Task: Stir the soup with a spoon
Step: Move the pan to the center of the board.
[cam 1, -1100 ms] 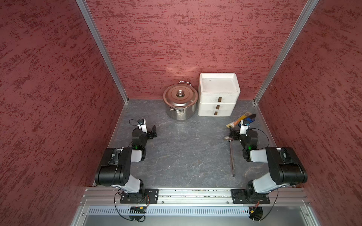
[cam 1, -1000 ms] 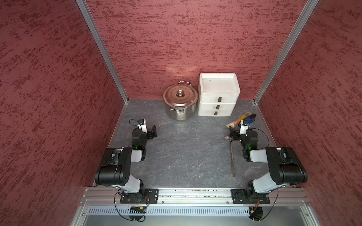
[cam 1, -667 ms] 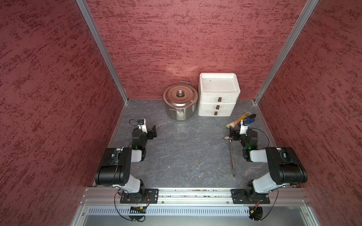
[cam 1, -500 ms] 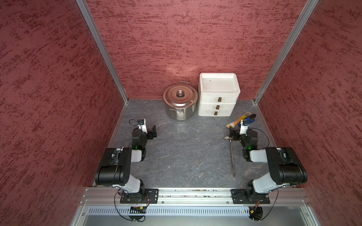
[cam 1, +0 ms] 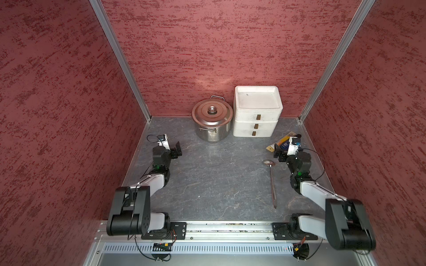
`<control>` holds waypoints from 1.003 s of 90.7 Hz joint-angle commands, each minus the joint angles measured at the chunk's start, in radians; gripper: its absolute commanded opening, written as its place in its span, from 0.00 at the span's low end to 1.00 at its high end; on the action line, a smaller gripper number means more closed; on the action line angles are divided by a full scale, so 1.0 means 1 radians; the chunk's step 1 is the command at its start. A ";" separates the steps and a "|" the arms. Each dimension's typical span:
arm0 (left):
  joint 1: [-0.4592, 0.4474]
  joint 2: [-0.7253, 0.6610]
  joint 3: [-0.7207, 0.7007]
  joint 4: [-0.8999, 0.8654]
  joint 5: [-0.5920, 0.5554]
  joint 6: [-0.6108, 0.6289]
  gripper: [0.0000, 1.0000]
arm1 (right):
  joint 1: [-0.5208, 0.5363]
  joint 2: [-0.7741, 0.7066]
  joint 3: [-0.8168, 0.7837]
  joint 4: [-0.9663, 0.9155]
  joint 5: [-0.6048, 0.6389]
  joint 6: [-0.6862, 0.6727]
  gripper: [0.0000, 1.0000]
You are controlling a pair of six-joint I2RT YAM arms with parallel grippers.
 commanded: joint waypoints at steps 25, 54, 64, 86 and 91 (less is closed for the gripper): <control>0.043 -0.218 0.281 -0.635 0.093 -0.251 1.00 | 0.354 -0.083 0.360 -0.620 -0.245 -0.364 0.80; 0.039 -0.341 0.394 -0.919 0.161 -0.252 1.00 | 0.631 0.380 0.741 -0.551 -0.306 -0.695 0.68; 0.039 -0.419 0.372 -0.952 0.147 -0.248 1.00 | 0.654 0.509 0.855 -0.490 -0.312 -0.718 0.67; 0.040 -0.556 0.340 -1.003 0.118 -0.238 1.00 | 0.677 0.737 1.077 -0.504 -0.286 -0.766 0.55; 0.040 -0.568 0.342 -1.016 0.114 -0.224 1.00 | 0.677 0.768 1.108 -0.505 -0.270 -0.777 0.54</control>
